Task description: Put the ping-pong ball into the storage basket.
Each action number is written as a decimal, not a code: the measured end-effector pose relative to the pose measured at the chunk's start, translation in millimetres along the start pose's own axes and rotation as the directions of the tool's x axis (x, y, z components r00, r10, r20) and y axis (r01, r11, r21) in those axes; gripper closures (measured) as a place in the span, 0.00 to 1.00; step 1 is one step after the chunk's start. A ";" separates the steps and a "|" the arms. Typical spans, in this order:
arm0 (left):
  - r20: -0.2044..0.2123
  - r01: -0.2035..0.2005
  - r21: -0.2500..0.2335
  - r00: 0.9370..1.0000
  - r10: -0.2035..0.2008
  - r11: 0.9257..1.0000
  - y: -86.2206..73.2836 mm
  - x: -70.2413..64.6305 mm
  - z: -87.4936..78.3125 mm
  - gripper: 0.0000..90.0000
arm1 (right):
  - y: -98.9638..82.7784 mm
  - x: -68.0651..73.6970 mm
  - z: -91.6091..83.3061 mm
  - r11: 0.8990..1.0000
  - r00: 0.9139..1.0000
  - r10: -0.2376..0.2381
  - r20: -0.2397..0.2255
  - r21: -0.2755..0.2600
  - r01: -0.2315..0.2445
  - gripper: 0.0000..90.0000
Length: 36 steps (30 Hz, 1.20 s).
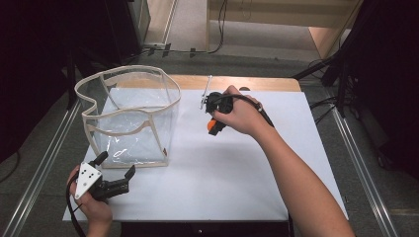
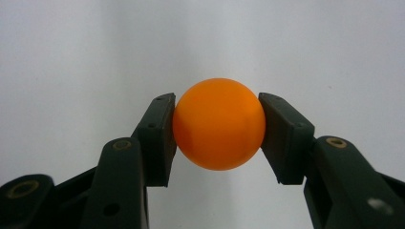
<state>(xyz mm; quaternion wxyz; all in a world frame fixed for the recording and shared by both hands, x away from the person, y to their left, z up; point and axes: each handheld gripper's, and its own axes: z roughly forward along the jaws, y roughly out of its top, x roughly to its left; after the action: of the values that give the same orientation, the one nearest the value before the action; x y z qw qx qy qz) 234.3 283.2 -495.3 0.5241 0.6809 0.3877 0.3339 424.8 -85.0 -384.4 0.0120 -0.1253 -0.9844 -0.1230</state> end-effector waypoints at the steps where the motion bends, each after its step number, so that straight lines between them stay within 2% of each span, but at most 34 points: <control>1: -0.001 -0.001 0.000 1.000 0.001 1.000 0.0 0.0 -0.1 0.00 | 0.8 -0.5 -0.3 1.000 1.000 -0.007 0.000 -0.003 0.007 0.53; 32: -0.005 0.003 0.003 1.000 -0.003 1.000 0.3 0.8 0.0 0.00 | 30.0 2.5 -29.3 0.999 0.999 -0.045 -0.001 -0.006 0.045 0.53; 36: -0.002 0.008 0.001 1.000 -0.008 1.000 0.4 1.3 -0.7 0.00 | 33.8 2.2 -33.6 0.999 0.999 -0.036 -0.004 -0.012 0.036 0.53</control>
<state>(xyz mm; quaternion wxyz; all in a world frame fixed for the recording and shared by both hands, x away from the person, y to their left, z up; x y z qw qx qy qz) 234.4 284.5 -494.7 0.5246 0.6794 0.3909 0.3323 430.8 -61.0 -343.6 0.0113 -0.1072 -0.9857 -0.1294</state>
